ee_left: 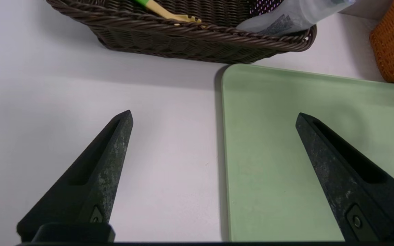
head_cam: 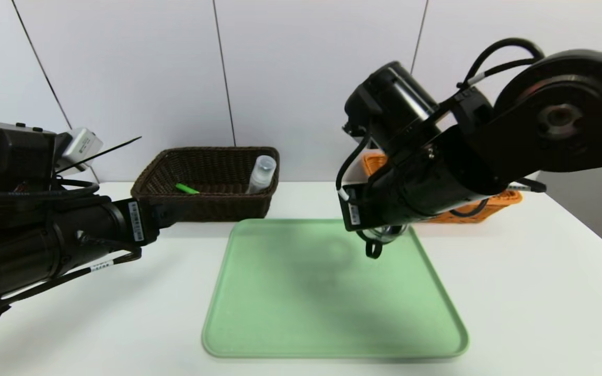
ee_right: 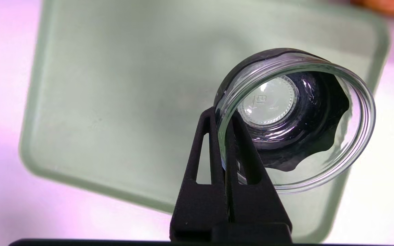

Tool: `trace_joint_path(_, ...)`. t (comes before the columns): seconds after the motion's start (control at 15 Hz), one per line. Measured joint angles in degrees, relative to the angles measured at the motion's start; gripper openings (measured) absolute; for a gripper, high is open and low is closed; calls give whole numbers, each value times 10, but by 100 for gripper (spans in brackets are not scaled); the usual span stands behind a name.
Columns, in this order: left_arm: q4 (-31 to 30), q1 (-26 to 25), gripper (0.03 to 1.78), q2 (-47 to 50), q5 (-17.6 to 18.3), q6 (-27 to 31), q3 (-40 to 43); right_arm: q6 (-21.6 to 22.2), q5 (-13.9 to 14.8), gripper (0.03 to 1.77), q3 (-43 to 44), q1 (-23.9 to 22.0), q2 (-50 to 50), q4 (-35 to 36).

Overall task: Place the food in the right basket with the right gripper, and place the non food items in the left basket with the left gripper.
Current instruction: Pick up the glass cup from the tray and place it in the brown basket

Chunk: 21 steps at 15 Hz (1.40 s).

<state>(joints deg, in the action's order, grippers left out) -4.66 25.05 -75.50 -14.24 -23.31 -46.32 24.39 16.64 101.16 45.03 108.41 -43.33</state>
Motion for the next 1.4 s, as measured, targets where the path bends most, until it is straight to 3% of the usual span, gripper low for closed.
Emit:
trace_joint_path(0.13, 0, 0, 169, 7, 0, 0, 25, -39, 19, 8, 26, 13, -15, 5)
trace_joint_path(0.4, 5, 1, 169, 26, -2, 9, 56, -81, 22, 8, 96, 27, -2, 31)
trace_joint_path(0.87, 11, 1, 169, 45, -6, 37, 62, -181, 19, 8, 106, 34, 70, 285)
trace_joint_path(1.13, 29, 2, 169, 54, -14, 37, 66, -237, 12, 8, 105, 38, 114, 502)
trace_joint_path(1.4, 32, 2, 169, 67, -16, 37, 75, -296, 14, 8, 104, 72, 143, 544)
